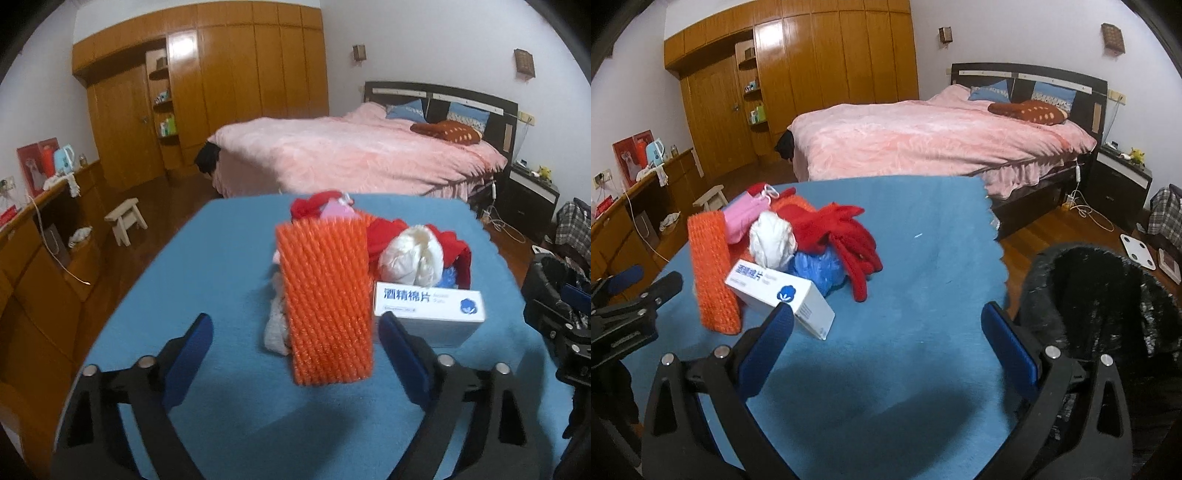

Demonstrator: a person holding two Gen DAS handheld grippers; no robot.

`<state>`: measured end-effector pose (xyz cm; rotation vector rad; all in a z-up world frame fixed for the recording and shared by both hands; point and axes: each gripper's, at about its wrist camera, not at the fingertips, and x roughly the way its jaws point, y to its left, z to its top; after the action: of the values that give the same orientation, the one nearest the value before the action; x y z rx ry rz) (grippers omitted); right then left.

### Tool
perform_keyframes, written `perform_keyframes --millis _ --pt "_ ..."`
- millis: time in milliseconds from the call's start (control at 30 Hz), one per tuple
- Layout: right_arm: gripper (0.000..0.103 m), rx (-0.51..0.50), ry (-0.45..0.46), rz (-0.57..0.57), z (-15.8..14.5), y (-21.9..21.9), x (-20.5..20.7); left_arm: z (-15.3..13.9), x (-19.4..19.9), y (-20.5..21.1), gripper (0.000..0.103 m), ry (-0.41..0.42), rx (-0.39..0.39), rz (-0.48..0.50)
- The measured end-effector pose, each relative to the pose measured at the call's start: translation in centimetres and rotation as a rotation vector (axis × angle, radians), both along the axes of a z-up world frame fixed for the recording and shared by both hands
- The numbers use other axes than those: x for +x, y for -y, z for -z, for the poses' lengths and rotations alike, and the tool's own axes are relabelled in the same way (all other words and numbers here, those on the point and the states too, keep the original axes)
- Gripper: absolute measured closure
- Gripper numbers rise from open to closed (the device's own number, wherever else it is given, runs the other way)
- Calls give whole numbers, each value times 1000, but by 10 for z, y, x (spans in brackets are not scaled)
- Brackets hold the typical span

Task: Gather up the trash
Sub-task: 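Grasp the orange mesh scrubber with the left tool while the right tool grasps the white wipes box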

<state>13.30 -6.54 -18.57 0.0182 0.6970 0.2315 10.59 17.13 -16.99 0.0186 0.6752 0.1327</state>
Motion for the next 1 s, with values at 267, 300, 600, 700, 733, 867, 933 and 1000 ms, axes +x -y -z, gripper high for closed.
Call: perform_keyframes --millis 267,300,600,700,733,867,933,1000 --pt "4 -9 -18 -21 13 -5 14 26 23 0 43 -56 -38 73" --pt "4 -12 -18 -29 13 -6 14 28 25 -1 52 -61 -48 81" --pt "4 -54 -13 -141 19 -30 16 26 21 -13 86 -40 -74 92" --pt "5 -68 -20 -171 23 -38 19 22 15 -20 86 -36 -86 83" --pt "5 -67 -35 -186 26 -41 22 20 12 -21 86 -38 -88 81" --pt "12 -48 -59 -220 30 -48 29 23 6 -28 86 -64 -86 71" --pt "22 -34 -84 -248 32 -53 34 25 5 -30 86 -75 -84 59" --pt "26 -31 -100 -266 34 -56 37 27 4 -33 86 -84 -84 50"
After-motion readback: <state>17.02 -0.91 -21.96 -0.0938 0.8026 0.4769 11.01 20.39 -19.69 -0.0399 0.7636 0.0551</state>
